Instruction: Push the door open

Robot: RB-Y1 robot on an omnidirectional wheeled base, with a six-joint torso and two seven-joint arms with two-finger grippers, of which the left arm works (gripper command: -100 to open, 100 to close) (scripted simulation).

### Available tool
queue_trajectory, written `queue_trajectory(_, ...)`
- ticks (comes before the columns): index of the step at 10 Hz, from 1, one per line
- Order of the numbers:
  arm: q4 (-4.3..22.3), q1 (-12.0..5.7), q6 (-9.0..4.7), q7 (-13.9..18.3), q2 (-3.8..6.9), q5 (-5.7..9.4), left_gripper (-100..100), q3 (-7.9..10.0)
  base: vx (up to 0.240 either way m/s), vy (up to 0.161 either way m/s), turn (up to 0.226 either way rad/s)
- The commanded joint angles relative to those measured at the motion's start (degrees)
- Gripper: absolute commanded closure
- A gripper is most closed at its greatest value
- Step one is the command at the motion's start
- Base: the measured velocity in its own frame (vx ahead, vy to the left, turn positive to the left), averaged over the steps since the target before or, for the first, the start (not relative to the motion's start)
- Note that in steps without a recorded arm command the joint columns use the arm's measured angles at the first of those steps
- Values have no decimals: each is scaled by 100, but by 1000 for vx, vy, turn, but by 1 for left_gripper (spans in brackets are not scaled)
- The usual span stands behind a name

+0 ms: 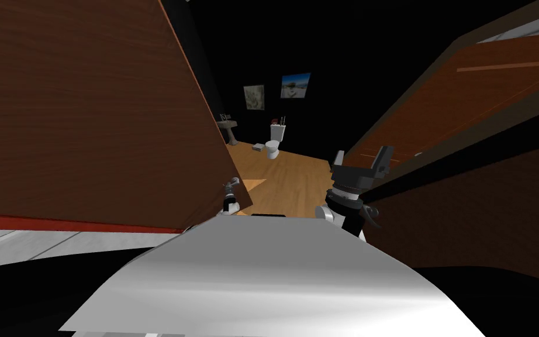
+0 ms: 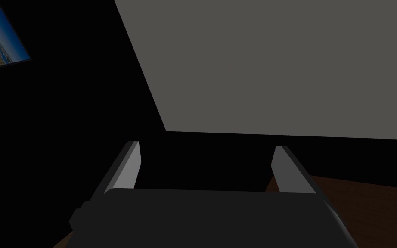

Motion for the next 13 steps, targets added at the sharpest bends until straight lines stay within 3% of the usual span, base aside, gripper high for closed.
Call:
queue_trajectory(1, -145, 77, 45, -64, 25, 67, 100, 105, 220, -9, 62)
queue_trajectory(6, -112, 96, 14, -159, 89, 248, 100, 361, 194, -34, 56)
queue_trajectory(11, -90, 153, 12, -203, 143, 341, 100, 500, 131, -36, 47)
queue_trajectory(13, -78, 171, -16, -272, 185, 463, 100, 650, 177, 25, 44)
